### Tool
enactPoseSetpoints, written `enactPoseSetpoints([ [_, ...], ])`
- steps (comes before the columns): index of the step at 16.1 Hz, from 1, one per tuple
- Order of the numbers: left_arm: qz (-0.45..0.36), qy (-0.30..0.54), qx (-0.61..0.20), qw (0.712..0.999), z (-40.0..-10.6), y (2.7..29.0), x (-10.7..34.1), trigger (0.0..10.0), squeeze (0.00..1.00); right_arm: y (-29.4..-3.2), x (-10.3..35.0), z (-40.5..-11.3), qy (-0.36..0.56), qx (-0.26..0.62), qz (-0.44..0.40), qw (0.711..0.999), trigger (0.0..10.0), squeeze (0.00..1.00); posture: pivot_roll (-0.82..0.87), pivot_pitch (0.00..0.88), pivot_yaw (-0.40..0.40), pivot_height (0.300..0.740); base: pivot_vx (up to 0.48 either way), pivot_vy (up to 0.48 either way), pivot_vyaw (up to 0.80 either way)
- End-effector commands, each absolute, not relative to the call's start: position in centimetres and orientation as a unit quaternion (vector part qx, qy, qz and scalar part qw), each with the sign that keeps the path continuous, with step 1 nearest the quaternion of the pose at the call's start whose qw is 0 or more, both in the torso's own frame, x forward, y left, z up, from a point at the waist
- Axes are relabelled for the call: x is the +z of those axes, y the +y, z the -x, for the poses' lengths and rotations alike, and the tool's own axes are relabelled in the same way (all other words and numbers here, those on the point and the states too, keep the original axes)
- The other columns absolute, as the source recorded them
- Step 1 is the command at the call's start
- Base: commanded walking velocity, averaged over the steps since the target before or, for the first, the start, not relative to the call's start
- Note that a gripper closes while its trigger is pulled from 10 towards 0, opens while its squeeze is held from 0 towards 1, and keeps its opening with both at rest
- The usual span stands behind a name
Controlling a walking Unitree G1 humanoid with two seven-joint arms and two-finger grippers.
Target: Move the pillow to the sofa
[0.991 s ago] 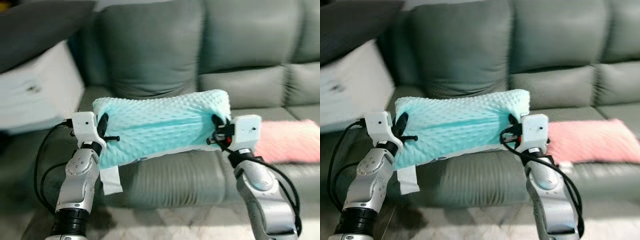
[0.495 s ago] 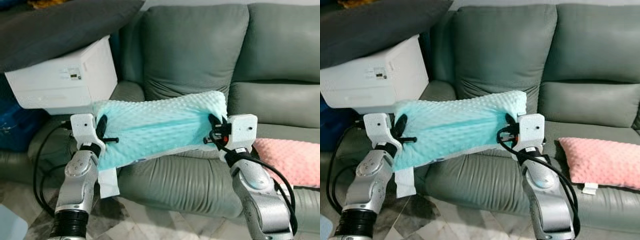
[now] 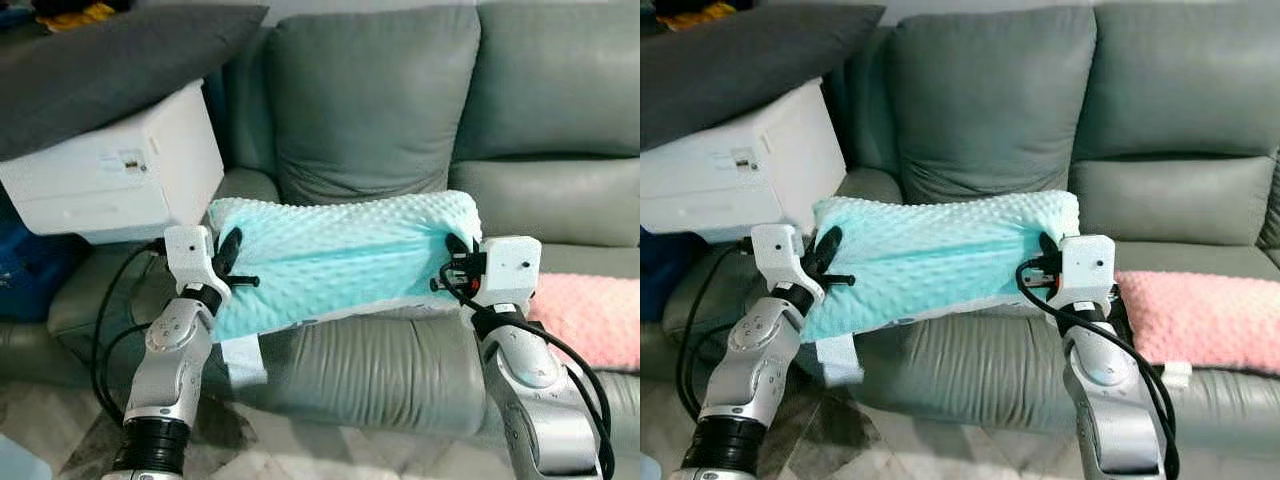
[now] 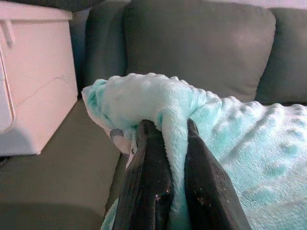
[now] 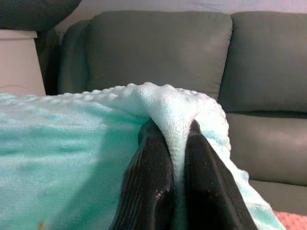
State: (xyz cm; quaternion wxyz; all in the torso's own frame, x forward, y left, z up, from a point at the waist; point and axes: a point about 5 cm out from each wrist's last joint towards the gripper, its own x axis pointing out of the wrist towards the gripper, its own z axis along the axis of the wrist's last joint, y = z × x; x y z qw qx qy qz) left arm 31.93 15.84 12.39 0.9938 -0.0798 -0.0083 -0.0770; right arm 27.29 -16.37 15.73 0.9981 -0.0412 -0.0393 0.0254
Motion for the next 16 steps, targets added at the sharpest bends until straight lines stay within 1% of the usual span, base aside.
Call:
enactPoseSetpoints([
  [1, 0.078, -0.015, -0.075, 0.994, -32.17, 16.14, 12.9, 10.0, 0.0, -16.36, 16.6, -27.17, -0.059, 0.021, 0.041, 0.997, 10.0, 0.0, -0.17, 0.017, 0.091, 0.74, 0.409, 0.0, 0.0],
  [10, 0.081, -0.01, -0.078, 0.994, -32.06, 16.14, 12.64, 10.0, 0.0, -16.3, 16.63, -27.22, -0.059, 0.024, 0.04, 0.997, 10.0, 0.0, -0.17, 0.019, 0.088, 0.74, 0.413, 0.0, 0.0],
  [16, 0.083, 0.001, -0.07, 0.994, -31.96, 16.46, 12.22, 10.0, 0.0, -16.24, 16.52, -27.2, -0.056, 0.026, 0.039, 0.997, 10.0, 0.0, -0.16, 0.019, 0.09, 0.74, 0.0, 0.0, 0.0],
])
